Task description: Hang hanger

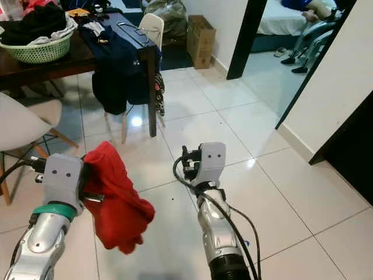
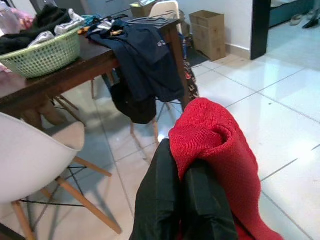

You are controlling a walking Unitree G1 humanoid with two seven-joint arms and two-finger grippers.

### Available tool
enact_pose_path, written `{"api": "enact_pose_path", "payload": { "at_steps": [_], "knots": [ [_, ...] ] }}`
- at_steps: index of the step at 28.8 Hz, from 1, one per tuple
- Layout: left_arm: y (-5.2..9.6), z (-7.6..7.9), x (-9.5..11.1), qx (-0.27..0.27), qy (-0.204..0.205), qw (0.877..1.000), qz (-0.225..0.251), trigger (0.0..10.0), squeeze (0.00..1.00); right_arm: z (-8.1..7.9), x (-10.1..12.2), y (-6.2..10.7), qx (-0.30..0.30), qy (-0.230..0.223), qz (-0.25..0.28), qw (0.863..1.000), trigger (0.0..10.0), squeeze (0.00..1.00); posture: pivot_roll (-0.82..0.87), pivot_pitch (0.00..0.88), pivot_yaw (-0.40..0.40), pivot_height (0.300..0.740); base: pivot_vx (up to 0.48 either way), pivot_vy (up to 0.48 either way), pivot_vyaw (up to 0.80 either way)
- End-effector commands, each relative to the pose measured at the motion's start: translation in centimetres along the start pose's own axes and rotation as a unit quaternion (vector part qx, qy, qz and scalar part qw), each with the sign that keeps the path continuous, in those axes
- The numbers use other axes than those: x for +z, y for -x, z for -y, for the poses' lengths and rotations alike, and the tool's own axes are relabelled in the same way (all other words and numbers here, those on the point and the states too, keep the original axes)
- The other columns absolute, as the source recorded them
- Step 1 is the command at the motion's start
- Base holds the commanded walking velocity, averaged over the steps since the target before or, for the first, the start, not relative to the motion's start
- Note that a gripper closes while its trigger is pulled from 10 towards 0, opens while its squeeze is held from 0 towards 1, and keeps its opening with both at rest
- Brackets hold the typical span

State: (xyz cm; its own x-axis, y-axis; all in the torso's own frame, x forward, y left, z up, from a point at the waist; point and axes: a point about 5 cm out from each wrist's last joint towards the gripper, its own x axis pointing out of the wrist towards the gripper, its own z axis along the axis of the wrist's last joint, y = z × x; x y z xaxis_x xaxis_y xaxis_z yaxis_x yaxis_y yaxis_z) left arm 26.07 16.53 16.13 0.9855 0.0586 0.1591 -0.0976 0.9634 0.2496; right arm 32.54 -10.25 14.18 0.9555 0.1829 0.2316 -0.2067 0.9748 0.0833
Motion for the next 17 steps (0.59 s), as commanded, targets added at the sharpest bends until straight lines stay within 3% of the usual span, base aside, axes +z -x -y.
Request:
{"api": "enact_pose_path", "payload": {
  "at_steps": [1,5,17],
  "knots": [
    [-0.1,0.0,0.7,0.006,-0.001,1.0,0.015,10.0,0.0,0.3,0.1,0.3,-0.005,0.005,0.007,1.0,10.0,0.0,0.02,0.065,0.047,0.74,0.0,0.0,-0.43],
    [-0.7,-0.7,1.4,0.038,-0.002,0.999,0.031,10.0,0.0,-0.8,0.7,0.1,0.028,0.014,0.024,0.999,10.0,0.0,0.02,0.066,0.047,0.74,0.427,0.0,0.0],
    [-1.1,-0.5,2.6,0.037,-0.016,0.997,0.061,10.0,0.0,-1.0,1.0,0.0,0.037,0.017,0.032,0.999,10.0,0.0,0.03,0.069,0.042,0.74,0.469,0.0,0.0]
  ]
}}
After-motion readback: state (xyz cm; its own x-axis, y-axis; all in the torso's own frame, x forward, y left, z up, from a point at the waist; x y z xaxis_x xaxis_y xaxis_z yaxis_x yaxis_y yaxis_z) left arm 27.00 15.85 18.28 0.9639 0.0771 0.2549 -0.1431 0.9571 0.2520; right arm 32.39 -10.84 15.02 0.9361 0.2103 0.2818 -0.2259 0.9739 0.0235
